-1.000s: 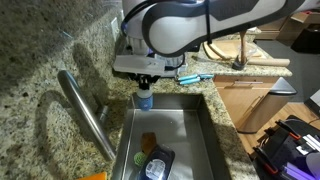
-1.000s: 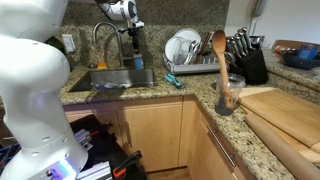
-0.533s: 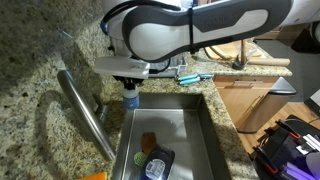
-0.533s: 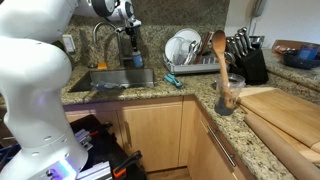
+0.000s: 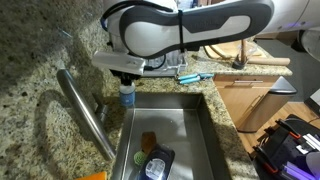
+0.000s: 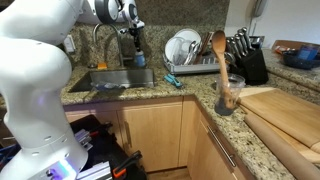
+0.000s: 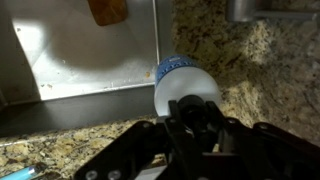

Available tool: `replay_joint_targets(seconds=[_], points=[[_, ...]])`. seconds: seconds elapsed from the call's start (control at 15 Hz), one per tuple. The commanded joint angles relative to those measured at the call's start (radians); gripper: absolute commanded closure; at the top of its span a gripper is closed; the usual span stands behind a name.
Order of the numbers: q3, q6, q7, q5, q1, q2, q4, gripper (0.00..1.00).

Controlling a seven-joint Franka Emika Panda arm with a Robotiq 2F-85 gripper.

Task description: Move the soap bottle closer to the tap

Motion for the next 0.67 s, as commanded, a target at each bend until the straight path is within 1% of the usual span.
replay_joint_targets(seconds=[0.0, 0.07, 0.13, 0.27, 0.33, 0.4, 0.47, 0.53, 0.6], points=[[-0.033, -0.018, -0.019, 0.038, 0.017, 0.074, 0.168, 0.94], [-0.012, 0.000, 0.000, 0.011, 0.002, 0.025, 0.064, 0.94], [-0.013, -0.001, 0.000, 0.013, 0.002, 0.030, 0.077, 0.76], [-0.013, -0.001, 0.001, 0.012, 0.003, 0.031, 0.071, 0.76], [-0.013, -0.001, 0.001, 0.012, 0.003, 0.032, 0.070, 0.94], [-0.009, -0.015, -0.001, 0.019, 0.001, 0.037, 0.084, 0.94], [-0.002, -0.041, -0.008, 0.030, 0.000, 0.053, 0.124, 0.94], [-0.029, -0.075, -0.021, 0.059, 0.018, 0.079, 0.183, 0.94], [-0.026, -0.098, -0.024, 0.070, 0.020, 0.083, 0.201, 0.94]])
